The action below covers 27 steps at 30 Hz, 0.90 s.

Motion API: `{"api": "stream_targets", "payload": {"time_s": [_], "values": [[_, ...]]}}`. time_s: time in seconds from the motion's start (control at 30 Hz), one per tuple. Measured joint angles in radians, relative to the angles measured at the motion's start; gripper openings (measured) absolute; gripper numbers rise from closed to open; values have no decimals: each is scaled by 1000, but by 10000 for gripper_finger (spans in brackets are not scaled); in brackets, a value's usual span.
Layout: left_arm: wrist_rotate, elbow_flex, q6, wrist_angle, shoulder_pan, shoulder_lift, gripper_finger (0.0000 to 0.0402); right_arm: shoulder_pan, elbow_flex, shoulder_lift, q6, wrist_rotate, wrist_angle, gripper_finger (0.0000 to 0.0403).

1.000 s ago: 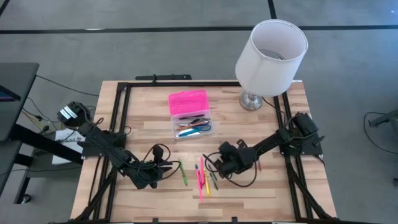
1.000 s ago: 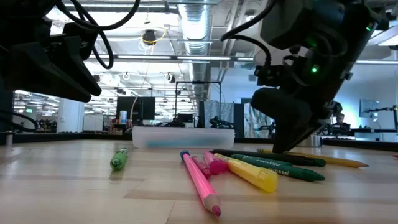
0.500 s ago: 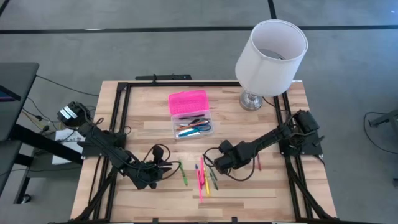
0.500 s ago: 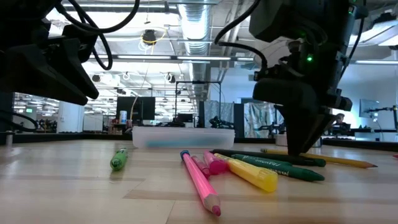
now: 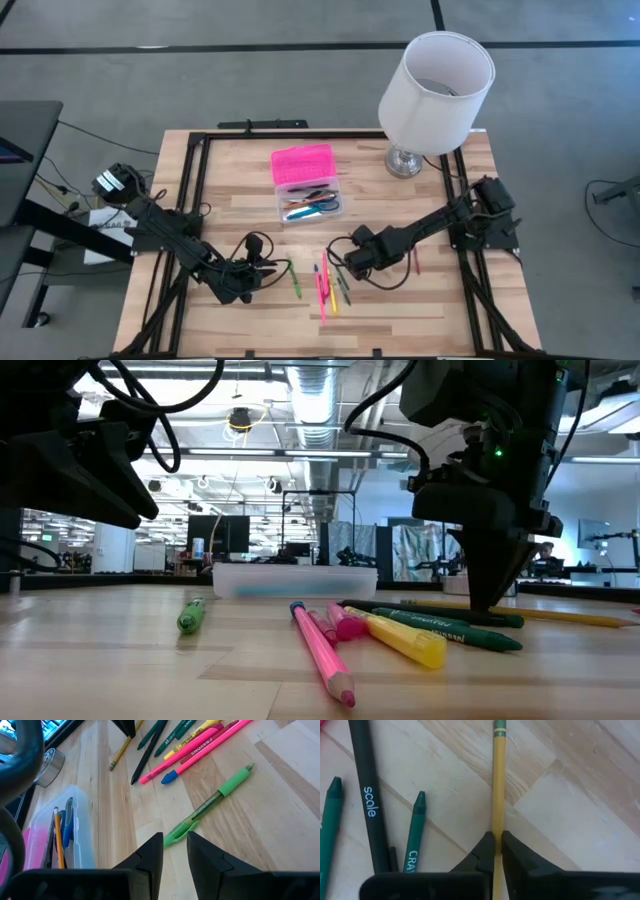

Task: Pick & place school supplies into a supply box
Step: Put the yellow pencil into the pink supply box

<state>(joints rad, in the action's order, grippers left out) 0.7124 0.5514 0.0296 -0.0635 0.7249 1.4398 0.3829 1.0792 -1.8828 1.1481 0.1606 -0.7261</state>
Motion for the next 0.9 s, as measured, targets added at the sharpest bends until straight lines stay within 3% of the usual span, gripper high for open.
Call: {"api": "stream_targets", "payload": {"time_s": [0.47, 0.7, 0.9], "values": [[0, 0, -14, 4, 0, 0, 83, 81, -1, -1, -117, -23, -41, 2], [1, 0, -15, 4, 0, 0, 83, 125, 31, -8, -156, 111, -88, 1], [1, 0, -15, 4, 0, 0, 83, 157, 47, -11, -214, 151, -116, 0]]}}
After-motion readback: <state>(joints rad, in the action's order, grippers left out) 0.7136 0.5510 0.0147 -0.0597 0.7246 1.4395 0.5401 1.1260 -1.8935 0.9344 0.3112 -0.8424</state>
